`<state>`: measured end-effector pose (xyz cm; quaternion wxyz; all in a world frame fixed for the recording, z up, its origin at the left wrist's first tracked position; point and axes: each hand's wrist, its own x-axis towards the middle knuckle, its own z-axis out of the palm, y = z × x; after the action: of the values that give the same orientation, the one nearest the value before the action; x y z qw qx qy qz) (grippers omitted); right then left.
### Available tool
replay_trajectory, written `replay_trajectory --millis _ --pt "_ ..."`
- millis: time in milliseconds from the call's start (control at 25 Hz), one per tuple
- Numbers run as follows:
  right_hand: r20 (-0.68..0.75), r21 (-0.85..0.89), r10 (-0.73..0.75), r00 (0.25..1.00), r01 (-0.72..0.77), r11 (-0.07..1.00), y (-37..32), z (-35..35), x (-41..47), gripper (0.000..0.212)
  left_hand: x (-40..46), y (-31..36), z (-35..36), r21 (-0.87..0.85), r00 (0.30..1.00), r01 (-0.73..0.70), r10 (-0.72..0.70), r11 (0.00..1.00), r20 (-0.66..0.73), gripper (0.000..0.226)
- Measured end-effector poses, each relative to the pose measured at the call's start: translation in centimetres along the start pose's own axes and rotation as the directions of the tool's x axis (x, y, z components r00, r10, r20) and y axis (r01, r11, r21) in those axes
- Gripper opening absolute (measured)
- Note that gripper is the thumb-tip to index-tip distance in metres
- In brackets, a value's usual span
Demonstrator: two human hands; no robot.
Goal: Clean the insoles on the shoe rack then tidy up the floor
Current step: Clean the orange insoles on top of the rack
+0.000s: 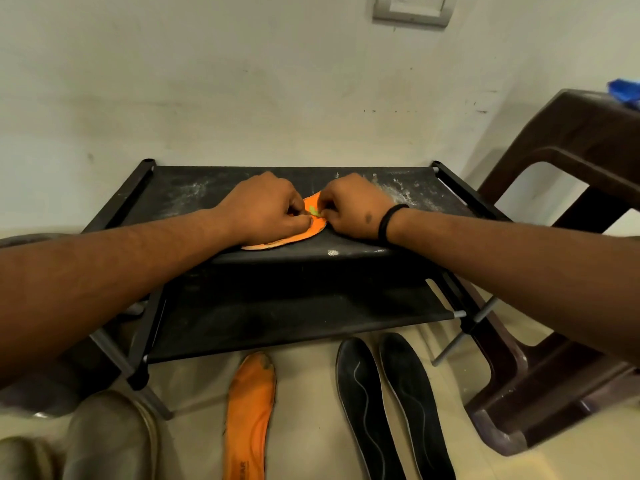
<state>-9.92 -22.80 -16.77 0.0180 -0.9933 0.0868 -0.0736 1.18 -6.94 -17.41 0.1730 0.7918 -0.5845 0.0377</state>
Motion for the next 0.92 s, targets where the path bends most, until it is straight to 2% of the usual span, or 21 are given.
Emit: replay_trajectory --millis 120,240,360,480,600,720,840,920 --pt "0.008 -0.135 -0.006 1.000 0.007 0.991 0.6 -0.1 0.4 0.018 0.0 0.1 -0.1 0.002 1.000 0.004 -0.004 1.000 0.006 0.043" --pt "-0.053 -0.293 0.146 0.988 -0.155 0.944 2.8 -0.5 1.5 0.018 0.0 0.1 -0.1 -0.028 1.000 -0.004 0.004 1.000 0.004 0.030" --pt "-0.124 -0.164 0.319 0.940 -0.336 0.927 3.9 -0.9 2.3 0.020 0.1 -0.1 0.2 -0.026 1.000 -0.006 0.007 1.000 0.022 0.039" --pt "-0.088 0.000 0.253 0.963 -0.254 0.967 1.8 -0.2 2.8 0.021 0.1 -0.4 0.3 -0.034 1.000 -0.010 0.011 0.999 0.006 0.056" --pt "-0.023 0.088 0.084 0.996 -0.081 0.993 -0.8 0.1 2.6 0.019 0.1 -0.4 0.2 0.005 1.000 -0.018 0.018 1.000 -0.006 0.053" --pt "-0.020 0.019 0.053 0.998 -0.053 0.998 -0.4 -0.1 2.7 0.020 0.0 -0.2 0.2 -0.005 1.000 -0.010 0.010 1.000 -0.005 0.050" --pt "-0.050 -0.183 0.153 0.987 -0.160 0.970 1.9 -0.6 3.0 0.023 0.0 -0.3 0.2 -0.026 1.000 -0.006 0.006 1.000 0.002 0.054" --pt "-0.098 -0.243 0.235 0.967 -0.252 0.937 3.1 -1.1 2.9 0.021 0.1 -0.4 0.2 -0.027 1.000 -0.011 0.011 1.000 0.016 0.042"
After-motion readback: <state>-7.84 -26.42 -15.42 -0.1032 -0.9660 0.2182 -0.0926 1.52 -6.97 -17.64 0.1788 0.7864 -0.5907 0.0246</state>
